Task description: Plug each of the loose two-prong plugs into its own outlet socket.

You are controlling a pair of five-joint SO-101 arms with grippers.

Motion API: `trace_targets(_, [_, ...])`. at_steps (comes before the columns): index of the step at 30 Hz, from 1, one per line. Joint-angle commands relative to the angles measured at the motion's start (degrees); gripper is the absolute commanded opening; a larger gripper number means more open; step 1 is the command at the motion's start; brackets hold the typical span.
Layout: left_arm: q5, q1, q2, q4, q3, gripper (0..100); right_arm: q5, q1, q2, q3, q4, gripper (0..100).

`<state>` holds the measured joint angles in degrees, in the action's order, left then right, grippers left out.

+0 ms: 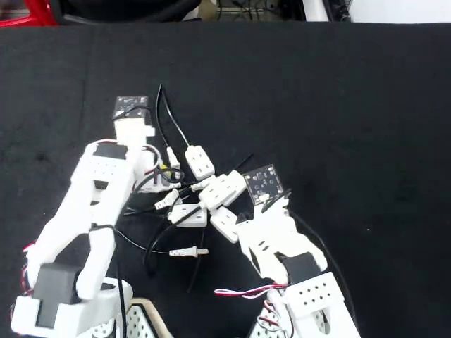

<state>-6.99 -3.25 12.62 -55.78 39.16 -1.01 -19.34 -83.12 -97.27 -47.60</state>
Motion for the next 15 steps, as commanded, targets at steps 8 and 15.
trace_targets(8, [15.03, -0.40, -6.86, 3.16, -4.18, 24, -0.44, -0.97, -0.22, 0.40, 0.44, 2.1])
trace_targets(15, [14.77, -0.40, -7.21, 6.59, -2.51, 24, -0.44, -0.97, -0.22, 0.40, 0.44, 2.1])
